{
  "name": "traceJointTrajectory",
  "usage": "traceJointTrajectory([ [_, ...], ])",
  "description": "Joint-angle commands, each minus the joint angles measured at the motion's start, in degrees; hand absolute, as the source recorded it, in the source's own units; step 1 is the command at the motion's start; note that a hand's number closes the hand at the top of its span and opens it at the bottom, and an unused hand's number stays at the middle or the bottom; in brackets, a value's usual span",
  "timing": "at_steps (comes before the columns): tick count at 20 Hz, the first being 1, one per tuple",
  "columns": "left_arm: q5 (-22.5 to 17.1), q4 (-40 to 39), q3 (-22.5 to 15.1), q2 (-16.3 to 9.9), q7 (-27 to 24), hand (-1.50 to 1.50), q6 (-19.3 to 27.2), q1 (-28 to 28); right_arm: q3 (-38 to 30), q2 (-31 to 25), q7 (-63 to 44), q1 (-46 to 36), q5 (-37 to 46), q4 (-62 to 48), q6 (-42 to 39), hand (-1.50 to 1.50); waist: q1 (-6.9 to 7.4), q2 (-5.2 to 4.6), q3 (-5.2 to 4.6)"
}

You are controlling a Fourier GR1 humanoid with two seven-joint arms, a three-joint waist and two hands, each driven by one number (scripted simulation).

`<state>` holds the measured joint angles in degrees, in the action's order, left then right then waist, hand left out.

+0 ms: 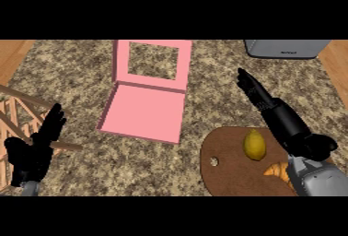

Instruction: Pick the lemon from the cutting board and place it in the cardboard box

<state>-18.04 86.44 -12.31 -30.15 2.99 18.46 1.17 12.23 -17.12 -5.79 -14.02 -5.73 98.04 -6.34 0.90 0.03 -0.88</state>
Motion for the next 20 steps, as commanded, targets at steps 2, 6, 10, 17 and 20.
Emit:
traceJointTrajectory([
  [2, 3.81, -0.58, -0.06, -0.18, -0.47, 0.0, 0.75, -0.66, -5.74, 3.08, 0.57, -5.38, 1.55, -2.64, 6.31, -1.5, -0.62, -0.14, 0.85],
  [6, 7.17, 1.94, 0.11, -3.01, -1.02, 0.0, 1.6, -0.9, -16.91, 5.74, 7.84, -5.76, 1.87, -2.95, 18.28, -1.5, -1.66, -0.2, 1.02],
  [10, 5.59, 2.62, 0.17, -2.36, -2.79, 0.0, 0.33, 1.57, -18.8, 6.2, 1.88, 2.6, 16.07, -9.33, 34.61, -1.5, -3.11, -0.36, 1.0],
  [17, 7.97, -1.46, -2.27, 0.88, -3.31, 0.0, 2.58, -2.04, -15.56, 6.11, 9.56, 7.77, 20.39, -9.94, 34.52, -1.5, -2.29, -0.22, 0.86],
  [20, 7.94, -1.71, -2.04, 0.97, -5.33, 0.0, 3.4, 0.12, -12.16, -1.47, 2.42, 9.93, 26.74, -10.03, 28.93, -1.5, -3.03, -0.2, 0.6],
])
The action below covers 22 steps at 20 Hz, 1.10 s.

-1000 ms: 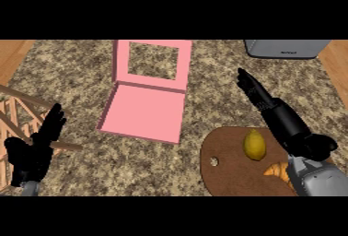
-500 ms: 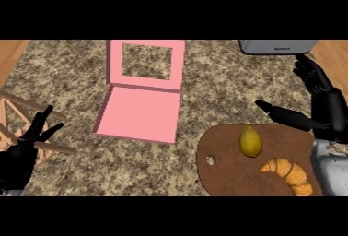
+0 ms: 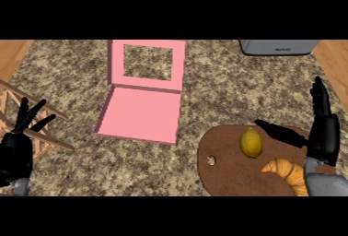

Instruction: Pick the lemon from the cutting board and place it in the cardboard box

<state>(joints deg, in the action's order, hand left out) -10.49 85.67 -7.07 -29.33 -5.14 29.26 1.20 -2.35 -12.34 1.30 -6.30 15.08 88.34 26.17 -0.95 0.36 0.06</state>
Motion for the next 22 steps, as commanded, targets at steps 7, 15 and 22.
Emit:
traceJointTrajectory([
  [7, 0.79, -1.01, -7.37, 0.0, 3.22, 0.0, -6.34, -0.35, 9.55, -16.02, -19.67, 2.9, 10.48, 1.52, -20.32, -1.5, -1.03, -0.53, -0.49],
  [15, 0.98, -3.08, -7.43, 0.34, 1.96, 0.0, -7.79, -1.02, 15.65, -17.36, -36.79, 0.52, 7.6, 7.6, -35.32, -1.5, -0.4, -0.34, -0.38],
  [22, 2.8, -2.71, -8.68, 1.92, 3.8, 0.0, -6.05, -2.33, 18.15, -14.05, -49.93, -3.85, 9.59, 9.98, -37.33, -1.5, 0.16, -0.34, -0.2],
])
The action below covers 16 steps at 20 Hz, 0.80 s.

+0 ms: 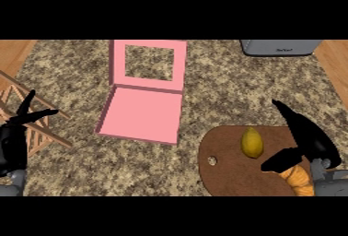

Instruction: Pick the lemon from the cutting board and place it in the cardboard box

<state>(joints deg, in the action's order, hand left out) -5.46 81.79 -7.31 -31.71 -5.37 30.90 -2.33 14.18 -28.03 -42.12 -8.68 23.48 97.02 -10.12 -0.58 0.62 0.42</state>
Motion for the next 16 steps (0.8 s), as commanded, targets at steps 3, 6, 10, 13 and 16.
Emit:
traceJointTrajectory([
  [3, -3.43, 1.44, -7.64, 3.94, 4.13, 0.0, -8.88, 1.07, 2.62, 3.61, -9.82, -1.64, 2.32, 2.21, -0.3, -1.5, -0.19, -0.59, -0.51],
  [6, -2.73, 2.9, -8.58, 3.63, 4.92, 0.0, -8.9, 1.12, 3.24, 3.94, -11.98, -2.02, 2.68, 0.69, -1.72, -1.5, 0.13, -0.68, -0.45],
  [10, -3.53, 4.06, -8.29, 3.49, 5.39, 0.0, -8.86, 2.15, 3.05, 3.22, -12.89, -1.07, 2.3, 1.66, -3.27, -1.5, -0.24, -0.59, -0.43],
  [13, -3.75, 2.9, -7.77, 3.03, 4.13, 0.0, -9.42, 2.69, 3.81, 4.89, -13.27, -1.8, 3.56, 1.15, -2.16, -1.5, -0.22, -0.73, -0.46],
  [16, -3.22, 5.51, -8.35, 2.29, 6.04, 0.0, -8.75, 2.52, 4.84, 5.8, -11.89, -0.76, 5.61, -0.28, -0.44, -1.5, -0.05, -0.69, -0.36],
])
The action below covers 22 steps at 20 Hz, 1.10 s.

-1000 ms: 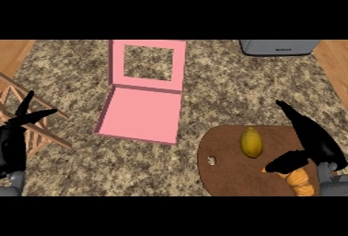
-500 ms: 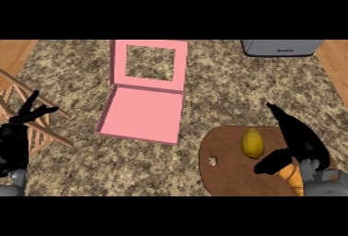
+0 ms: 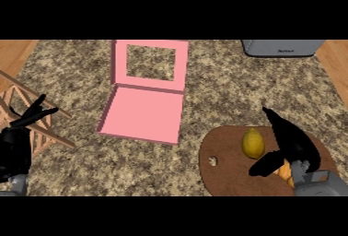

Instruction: Pick the lemon from the cutting board and place it in the cardboard box

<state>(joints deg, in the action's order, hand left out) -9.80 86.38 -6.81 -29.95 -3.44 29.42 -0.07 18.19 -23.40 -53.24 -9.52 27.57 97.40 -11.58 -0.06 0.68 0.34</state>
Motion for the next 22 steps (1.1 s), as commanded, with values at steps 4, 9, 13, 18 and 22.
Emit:
traceJointTrajectory([
  [4, 1.46, -0.43, -9.03, 1.01, 4.55, 0.0, -6.68, -1.02, 0.15, 1.1, -0.25, -0.27, 1.46, -0.83, 0.52, -1.5, -1.09, -0.91, -0.3],
  [9, 0.45, 1.26, -8.84, 0.25, 4.93, 0.0, -7.83, 0.98, -0.38, 1.62, 1.38, -0.18, 2.13, -2.59, 1.3, -1.5, -0.73, -0.88, -0.28],
  [13, 1.69, 1.61, -9.4, 0.91, 4.85, 0.0, -6.5, 0.75, 1.33, 5.1, 0.62, -1.48, 5.12, -5.43, 3.98, -1.5, -0.41, -0.96, -0.28],
  [18, 0.1, 2.09, -7.39, -1.08, 4.26, 0.0, -8.69, 2.51, -0.18, 3.81, 1.43, 0.14, 3.23, -3.6, 1.96, -1.5, -0.63, -0.77, -0.32],
  [22, 0.35, 4.76, -7.12, -2.03, 5.98, 0.0, -8.62, 3.04, 0.37, 4.89, 5.5, 0.54, 5.72, -9.23, 5.04, -1.5, -0.1, -0.81, -0.27],
])
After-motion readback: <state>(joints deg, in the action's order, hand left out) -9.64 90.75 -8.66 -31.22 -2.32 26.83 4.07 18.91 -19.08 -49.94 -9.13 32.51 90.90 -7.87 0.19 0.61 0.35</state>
